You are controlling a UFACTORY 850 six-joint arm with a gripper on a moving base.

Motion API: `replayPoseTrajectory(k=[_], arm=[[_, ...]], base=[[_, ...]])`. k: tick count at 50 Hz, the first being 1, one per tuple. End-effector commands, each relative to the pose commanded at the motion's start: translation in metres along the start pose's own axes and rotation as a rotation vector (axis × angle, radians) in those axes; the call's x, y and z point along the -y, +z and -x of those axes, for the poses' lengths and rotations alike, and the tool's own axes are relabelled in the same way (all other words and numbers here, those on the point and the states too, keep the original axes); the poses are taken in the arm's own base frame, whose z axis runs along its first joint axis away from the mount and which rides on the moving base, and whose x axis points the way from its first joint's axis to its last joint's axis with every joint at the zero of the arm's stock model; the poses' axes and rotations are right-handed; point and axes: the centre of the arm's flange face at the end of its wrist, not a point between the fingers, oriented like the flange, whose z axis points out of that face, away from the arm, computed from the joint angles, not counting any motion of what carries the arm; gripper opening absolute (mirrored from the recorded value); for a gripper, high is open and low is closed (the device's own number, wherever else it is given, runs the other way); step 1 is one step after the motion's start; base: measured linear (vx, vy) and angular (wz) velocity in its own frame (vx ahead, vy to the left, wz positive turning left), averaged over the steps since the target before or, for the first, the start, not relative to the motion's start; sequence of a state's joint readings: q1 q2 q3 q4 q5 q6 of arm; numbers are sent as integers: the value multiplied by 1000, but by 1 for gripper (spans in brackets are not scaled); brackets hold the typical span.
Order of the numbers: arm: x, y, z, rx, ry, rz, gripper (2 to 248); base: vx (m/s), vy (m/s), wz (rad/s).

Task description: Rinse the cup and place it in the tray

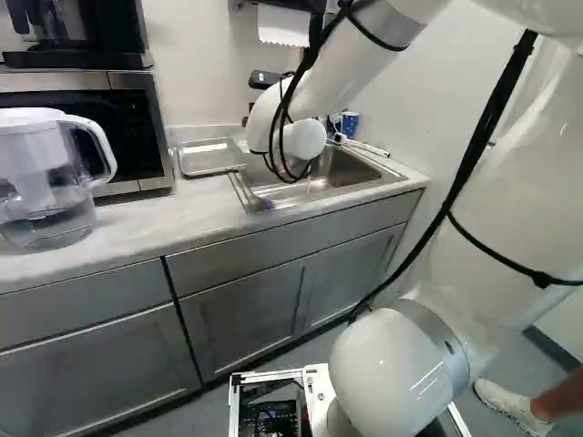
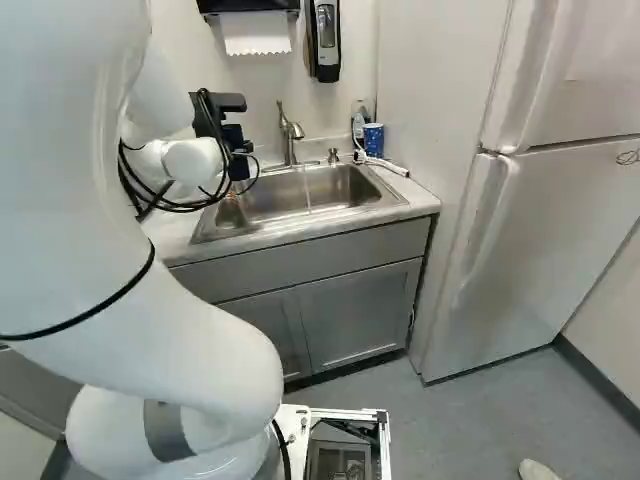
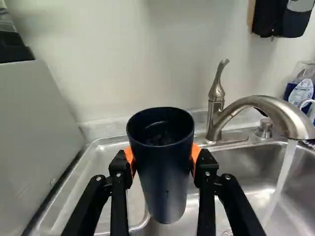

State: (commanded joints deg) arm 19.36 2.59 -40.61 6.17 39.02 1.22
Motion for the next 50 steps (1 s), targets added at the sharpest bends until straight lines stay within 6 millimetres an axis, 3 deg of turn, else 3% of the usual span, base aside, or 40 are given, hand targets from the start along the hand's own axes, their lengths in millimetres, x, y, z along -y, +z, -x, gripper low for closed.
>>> replayPoseTrajectory(k=[13,50], arm=[[3,0,0,1,48,-5,125],[3,0,0,2,431,-5,125]], base=[[0,0,0],[0,0,0]])
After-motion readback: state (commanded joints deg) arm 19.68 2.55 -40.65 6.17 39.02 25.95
